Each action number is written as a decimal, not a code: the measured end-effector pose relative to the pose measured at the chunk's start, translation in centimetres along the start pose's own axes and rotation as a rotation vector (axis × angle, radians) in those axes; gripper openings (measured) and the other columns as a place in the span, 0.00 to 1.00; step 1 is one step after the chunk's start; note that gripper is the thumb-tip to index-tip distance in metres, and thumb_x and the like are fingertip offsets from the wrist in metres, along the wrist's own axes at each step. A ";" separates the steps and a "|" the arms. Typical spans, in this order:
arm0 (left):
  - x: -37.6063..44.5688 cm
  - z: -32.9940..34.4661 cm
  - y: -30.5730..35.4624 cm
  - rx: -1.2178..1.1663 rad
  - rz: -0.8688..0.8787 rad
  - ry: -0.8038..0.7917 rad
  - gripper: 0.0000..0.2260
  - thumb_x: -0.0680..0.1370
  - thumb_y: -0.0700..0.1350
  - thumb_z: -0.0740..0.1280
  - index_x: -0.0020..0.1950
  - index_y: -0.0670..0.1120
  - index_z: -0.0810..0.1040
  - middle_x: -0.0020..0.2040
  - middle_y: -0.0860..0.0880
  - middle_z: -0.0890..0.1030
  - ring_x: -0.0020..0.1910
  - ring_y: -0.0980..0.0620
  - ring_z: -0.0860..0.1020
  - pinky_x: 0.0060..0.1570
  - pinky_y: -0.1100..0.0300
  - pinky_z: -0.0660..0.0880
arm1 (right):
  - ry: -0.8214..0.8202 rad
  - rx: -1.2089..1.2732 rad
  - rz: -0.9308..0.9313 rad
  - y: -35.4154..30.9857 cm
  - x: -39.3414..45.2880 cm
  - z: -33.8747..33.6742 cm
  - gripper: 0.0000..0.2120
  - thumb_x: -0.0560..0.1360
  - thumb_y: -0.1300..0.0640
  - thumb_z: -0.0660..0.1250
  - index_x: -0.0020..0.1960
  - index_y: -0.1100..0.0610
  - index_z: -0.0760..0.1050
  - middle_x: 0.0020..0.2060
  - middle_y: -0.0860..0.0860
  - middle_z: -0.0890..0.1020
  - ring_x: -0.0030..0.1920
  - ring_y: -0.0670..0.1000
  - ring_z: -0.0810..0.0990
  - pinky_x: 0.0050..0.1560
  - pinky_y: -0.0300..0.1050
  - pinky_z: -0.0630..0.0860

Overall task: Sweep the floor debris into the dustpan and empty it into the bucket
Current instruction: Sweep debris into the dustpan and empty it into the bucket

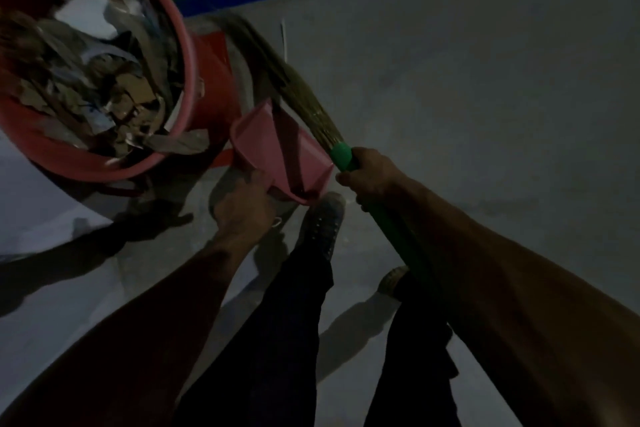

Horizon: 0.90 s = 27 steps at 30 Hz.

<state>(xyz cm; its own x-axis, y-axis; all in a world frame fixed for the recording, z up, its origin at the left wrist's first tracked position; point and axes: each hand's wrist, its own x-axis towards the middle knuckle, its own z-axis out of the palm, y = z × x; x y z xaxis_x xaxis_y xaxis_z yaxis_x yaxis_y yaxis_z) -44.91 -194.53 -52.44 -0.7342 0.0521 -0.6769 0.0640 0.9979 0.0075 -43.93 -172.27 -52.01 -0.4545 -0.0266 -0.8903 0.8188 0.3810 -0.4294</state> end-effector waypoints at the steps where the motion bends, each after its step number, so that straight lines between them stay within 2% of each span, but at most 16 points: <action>1: 0.5 0.3 0.1 -0.015 -0.007 -0.004 0.21 0.78 0.43 0.62 0.71 0.44 0.67 0.62 0.38 0.74 0.58 0.37 0.75 0.52 0.48 0.71 | -0.020 0.027 0.036 0.4 0.8 0.3 0.17 0.77 0.58 0.66 0.64 0.61 0.70 0.45 0.57 0.77 0.34 0.53 0.79 0.29 0.44 0.78; 2: 0.8 0.5 0.1 -0.018 -0.010 -0.011 0.22 0.78 0.44 0.63 0.72 0.44 0.65 0.64 0.38 0.73 0.61 0.37 0.74 0.57 0.47 0.70 | -0.029 0.075 0.080 1.0 1.3 0.4 0.17 0.78 0.59 0.66 0.64 0.62 0.70 0.45 0.58 0.77 0.33 0.53 0.79 0.27 0.43 0.77; 4: 1.4 0.5 0.2 -0.003 -0.001 -0.017 0.23 0.77 0.44 0.64 0.71 0.42 0.65 0.64 0.37 0.72 0.62 0.37 0.73 0.59 0.47 0.69 | -0.004 0.206 0.170 2.6 1.7 0.1 0.16 0.78 0.59 0.66 0.63 0.64 0.70 0.44 0.59 0.77 0.34 0.54 0.78 0.26 0.41 0.74; 7: 1.8 -0.1 0.8 -0.004 0.023 -0.020 0.23 0.75 0.43 0.66 0.69 0.42 0.66 0.62 0.37 0.73 0.60 0.36 0.73 0.57 0.46 0.70 | 0.105 0.382 0.252 5.7 1.0 -1.6 0.17 0.78 0.60 0.67 0.64 0.64 0.70 0.41 0.59 0.76 0.33 0.55 0.77 0.26 0.42 0.74; 12: 2.5 -1.1 2.8 0.034 0.022 -0.055 0.21 0.77 0.43 0.64 0.69 0.44 0.66 0.60 0.37 0.73 0.59 0.37 0.73 0.55 0.47 0.70 | 0.259 0.507 0.321 10.8 -2.3 -5.6 0.17 0.78 0.59 0.68 0.65 0.63 0.72 0.38 0.58 0.76 0.29 0.55 0.76 0.26 0.42 0.73; 15: 3.1 -1.4 4.3 0.044 0.063 -0.055 0.23 0.77 0.43 0.64 0.71 0.45 0.65 0.60 0.37 0.73 0.57 0.37 0.74 0.53 0.47 0.71 | 0.339 0.451 0.268 12.9 -5.1 -6.7 0.19 0.77 0.59 0.69 0.67 0.59 0.73 0.35 0.56 0.78 0.26 0.51 0.76 0.24 0.40 0.73; 20: 4.2 -1.1 7.0 0.000 0.151 -0.068 0.23 0.78 0.43 0.63 0.72 0.44 0.63 0.60 0.36 0.73 0.57 0.37 0.75 0.52 0.48 0.71 | 0.442 0.291 0.103 14.0 -7.6 -7.2 0.26 0.76 0.56 0.71 0.72 0.52 0.69 0.39 0.47 0.80 0.27 0.42 0.80 0.24 0.33 0.72; 23: 5.6 -0.3 8.4 -0.004 0.159 -0.062 0.21 0.79 0.44 0.61 0.72 0.46 0.63 0.60 0.37 0.73 0.57 0.37 0.75 0.53 0.48 0.72 | 0.525 0.285 0.064 13.7 -6.1 -8.9 0.25 0.76 0.56 0.69 0.72 0.48 0.69 0.38 0.51 0.81 0.26 0.49 0.79 0.22 0.39 0.74; 27: 8.5 1.8 10.0 -0.004 0.187 -0.040 0.20 0.80 0.44 0.60 0.72 0.48 0.63 0.60 0.38 0.73 0.56 0.37 0.75 0.54 0.47 0.72 | 0.613 0.191 0.061 13.2 -1.4 -12.8 0.24 0.76 0.56 0.68 0.71 0.50 0.68 0.47 0.55 0.81 0.36 0.57 0.81 0.24 0.42 0.76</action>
<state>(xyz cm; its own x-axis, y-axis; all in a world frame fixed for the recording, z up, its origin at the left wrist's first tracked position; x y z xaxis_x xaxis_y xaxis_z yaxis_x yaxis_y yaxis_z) -49.33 -184.20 -59.47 -0.6827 0.2351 -0.6919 0.1940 0.9712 0.1385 -36.97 -155.41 -54.45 -0.4766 0.5443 -0.6904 0.8719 0.1923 -0.4503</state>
